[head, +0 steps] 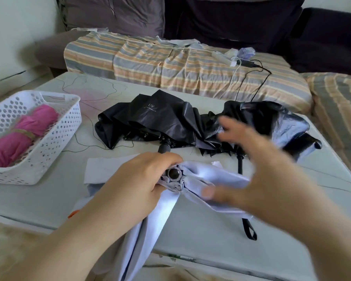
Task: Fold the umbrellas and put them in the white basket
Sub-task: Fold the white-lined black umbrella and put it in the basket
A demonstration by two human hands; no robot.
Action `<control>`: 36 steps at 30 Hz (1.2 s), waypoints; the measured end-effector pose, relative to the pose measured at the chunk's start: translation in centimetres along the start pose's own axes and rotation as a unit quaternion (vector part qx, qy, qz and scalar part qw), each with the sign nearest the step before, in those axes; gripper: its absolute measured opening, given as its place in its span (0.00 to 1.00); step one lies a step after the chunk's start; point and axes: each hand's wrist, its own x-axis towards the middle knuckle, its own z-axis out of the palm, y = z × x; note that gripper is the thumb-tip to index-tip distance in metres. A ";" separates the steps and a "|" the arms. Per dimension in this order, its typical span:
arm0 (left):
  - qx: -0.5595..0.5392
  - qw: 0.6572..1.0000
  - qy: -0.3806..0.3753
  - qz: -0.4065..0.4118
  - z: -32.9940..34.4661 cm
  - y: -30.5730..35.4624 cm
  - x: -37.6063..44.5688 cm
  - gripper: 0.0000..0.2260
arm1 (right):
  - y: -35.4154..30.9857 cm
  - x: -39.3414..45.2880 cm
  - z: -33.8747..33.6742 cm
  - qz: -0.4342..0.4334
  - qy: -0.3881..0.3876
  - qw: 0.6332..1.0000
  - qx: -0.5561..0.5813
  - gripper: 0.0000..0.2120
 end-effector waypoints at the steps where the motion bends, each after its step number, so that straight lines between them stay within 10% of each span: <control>1: 0.003 1.000 -0.005 0.002 0.1 0.1 0.1 0.27 | -0.8 -0.1 0.9 -0.024 -0.049 0.998 -0.045 0.45; 6: 0.023 0.999 -0.027 -0.010 0.1 0.0 0.4 0.26 | -0.5 -2.9 2.8 -0.088 -0.022 0.970 -0.224 0.10; 10: 0.007 0.999 -0.027 -0.025 -0.1 0.3 1.1 0.24 | 0.0 -2.4 2.1 -0.099 0.063 0.975 -0.188 0.12; 20: 0.112 0.993 0.025 0.010 0.8 1.4 1.3 0.20 | -2.9 -4.1 2.4 0.039 -0.151 0.976 -0.154 0.07; 25: 0.053 0.993 0.024 -0.098 1.2 2.5 1.3 0.12 | -5.3 -5.2 5.5 0.021 -0.026 0.994 -0.108 0.17; 36: -0.092 0.960 -0.086 -0.249 0.8 0.4 1.4 0.03 | -5.8 -5.0 6.5 0.039 -0.206 0.968 0.139 0.13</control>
